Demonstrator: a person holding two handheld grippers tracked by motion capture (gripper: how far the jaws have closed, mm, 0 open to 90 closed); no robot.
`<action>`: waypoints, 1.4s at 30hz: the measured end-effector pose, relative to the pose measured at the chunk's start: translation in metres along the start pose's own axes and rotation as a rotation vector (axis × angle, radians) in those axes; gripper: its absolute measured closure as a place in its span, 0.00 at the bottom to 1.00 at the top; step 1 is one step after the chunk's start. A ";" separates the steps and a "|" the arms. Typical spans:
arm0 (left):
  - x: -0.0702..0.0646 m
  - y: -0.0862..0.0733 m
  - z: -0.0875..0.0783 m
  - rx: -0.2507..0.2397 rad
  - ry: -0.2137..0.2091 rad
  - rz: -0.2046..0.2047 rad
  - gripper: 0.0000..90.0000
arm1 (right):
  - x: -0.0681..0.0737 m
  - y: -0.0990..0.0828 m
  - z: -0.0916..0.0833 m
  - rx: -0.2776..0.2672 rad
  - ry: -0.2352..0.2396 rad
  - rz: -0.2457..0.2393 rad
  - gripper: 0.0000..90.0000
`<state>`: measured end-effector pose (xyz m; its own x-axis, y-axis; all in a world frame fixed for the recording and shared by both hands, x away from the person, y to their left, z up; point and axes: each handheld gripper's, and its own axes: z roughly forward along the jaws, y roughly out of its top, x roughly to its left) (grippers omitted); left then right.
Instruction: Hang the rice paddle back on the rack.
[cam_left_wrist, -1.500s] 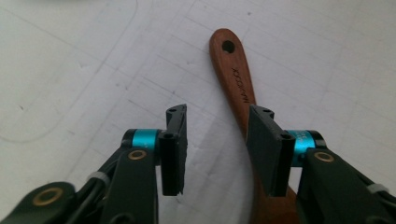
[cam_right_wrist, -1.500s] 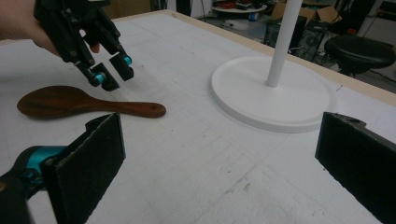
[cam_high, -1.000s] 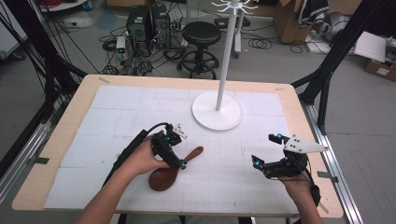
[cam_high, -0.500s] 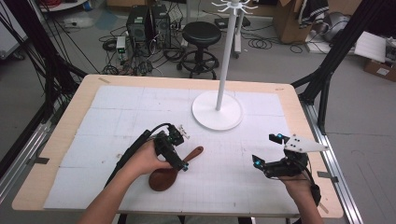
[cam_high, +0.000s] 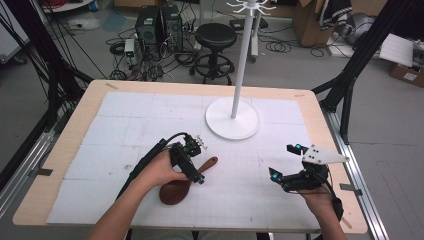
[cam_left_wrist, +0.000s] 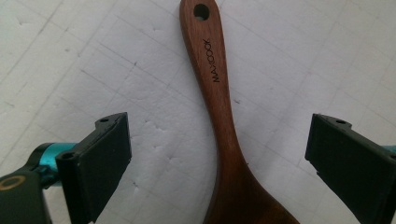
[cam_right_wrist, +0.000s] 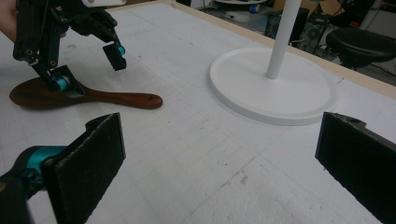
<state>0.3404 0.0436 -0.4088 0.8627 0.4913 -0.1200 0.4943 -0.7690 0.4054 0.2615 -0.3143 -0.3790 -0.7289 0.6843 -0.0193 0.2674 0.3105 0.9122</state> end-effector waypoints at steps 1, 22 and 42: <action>0.000 0.000 0.001 0.003 -0.001 -0.003 0.08 | 0.000 0.000 0.000 -0.001 -0.002 0.001 0.01; 0.000 0.011 0.013 0.089 -0.028 -0.008 0.31 | -0.003 -0.001 -0.001 -0.002 -0.004 0.004 0.01; -0.003 0.016 0.015 0.162 0.008 0.002 0.44 | -0.003 -0.001 0.000 0.004 -0.003 0.004 0.01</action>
<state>0.3472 0.0232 -0.4158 0.8631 0.4923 -0.1123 0.5039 -0.8256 0.2538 0.2631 -0.3167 -0.3798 -0.7263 0.6871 -0.0168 0.2725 0.3104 0.9107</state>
